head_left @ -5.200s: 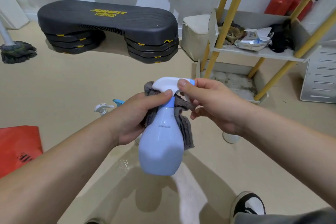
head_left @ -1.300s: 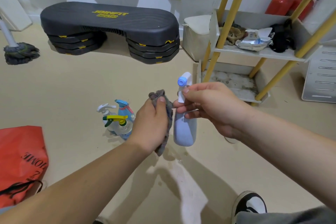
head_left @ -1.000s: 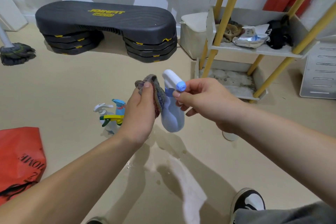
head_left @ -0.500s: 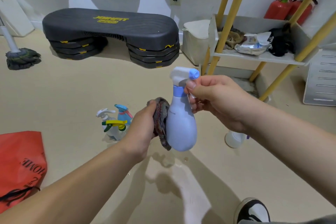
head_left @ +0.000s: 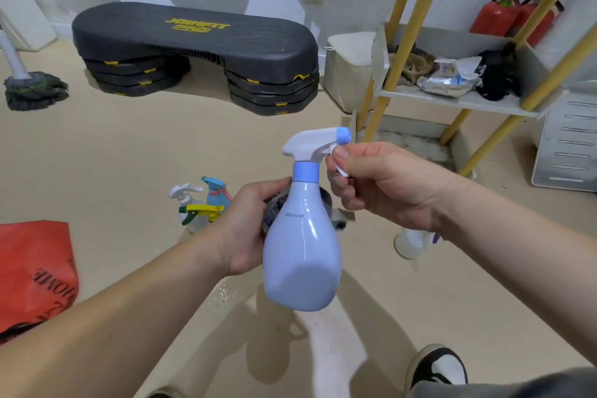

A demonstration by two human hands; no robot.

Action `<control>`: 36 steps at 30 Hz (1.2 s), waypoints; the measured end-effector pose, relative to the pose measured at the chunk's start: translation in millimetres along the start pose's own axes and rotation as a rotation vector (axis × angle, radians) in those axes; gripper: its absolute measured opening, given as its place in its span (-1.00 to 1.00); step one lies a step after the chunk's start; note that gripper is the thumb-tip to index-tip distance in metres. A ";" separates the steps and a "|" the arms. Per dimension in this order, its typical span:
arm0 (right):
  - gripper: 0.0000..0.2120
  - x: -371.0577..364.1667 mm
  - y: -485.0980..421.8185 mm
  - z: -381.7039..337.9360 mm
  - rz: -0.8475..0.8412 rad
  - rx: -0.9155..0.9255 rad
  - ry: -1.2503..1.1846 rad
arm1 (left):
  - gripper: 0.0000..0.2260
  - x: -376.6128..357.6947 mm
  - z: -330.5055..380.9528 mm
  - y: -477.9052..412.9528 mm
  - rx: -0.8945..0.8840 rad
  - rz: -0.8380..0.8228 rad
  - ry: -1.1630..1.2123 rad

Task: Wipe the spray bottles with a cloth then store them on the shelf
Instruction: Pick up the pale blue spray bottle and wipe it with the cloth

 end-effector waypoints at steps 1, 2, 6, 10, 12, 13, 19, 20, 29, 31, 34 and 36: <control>-0.74 1.0 -0.6 1.4 0.008 -0.014 -0.014 | -0.63 0.9 -5.3 0.1 0.035 0.000 -0.032; -0.74 2.2 -1.6 2.1 0.018 -0.023 -0.030 | -0.61 0.8 -7.0 0.9 0.055 0.005 -0.056; -0.72 10.9 -3.8 3.7 0.075 -0.018 -0.020 | -0.67 5.6 19.1 -5.1 -0.114 0.106 0.001; -0.73 26.5 0.3 9.9 0.253 -0.057 0.326 | -0.63 36.4 35.5 -9.5 -0.171 0.325 -0.124; -0.77 28.0 2.9 16.5 0.311 -0.103 0.483 | -0.69 48.1 24.8 -10.6 -0.077 0.385 -0.211; -0.79 28.9 4.9 21.6 0.331 -0.128 0.501 | -0.71 49.7 16.6 -11.3 -0.035 0.389 -0.223; -0.90 59.5 43.8 23.6 0.513 -0.149 0.453 | -0.72 16.3 -20.1 -24.1 0.051 0.283 -0.337; -0.88 65.6 53.6 24.2 0.544 -0.150 0.435 | -0.73 9.3 -25.4 -27.8 0.065 0.259 -0.352; -0.77 81.3 87.2 97.9 0.663 -0.349 0.400 | -0.78 -27.6 -77.0 -44.2 0.251 0.144 -0.450; -0.76 95.5 85.4 122.2 0.714 -0.407 0.350 | -0.74 -30.8 -82.8 -53.7 0.242 0.141 -0.570; -0.80 121.9 79.1 162.4 0.800 -0.470 0.241 | -0.72 -34.6 -89.1 -66.9 0.242 0.114 -0.731; -0.82 138.9 77.8 192.8 0.860 -0.524 0.155 | -0.72 -28.3 -93.1 -75.8 0.276 0.101 -0.809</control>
Point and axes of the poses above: each hand's wrist, its own y-axis away from the middle knuckle, its own x-axis out of the back of the hand, z = x × y, the point moved 9 cm from there along -y, towards the middle knuckle, and after that the axes turned 6 degrees about -z, right-handed, at the moved point
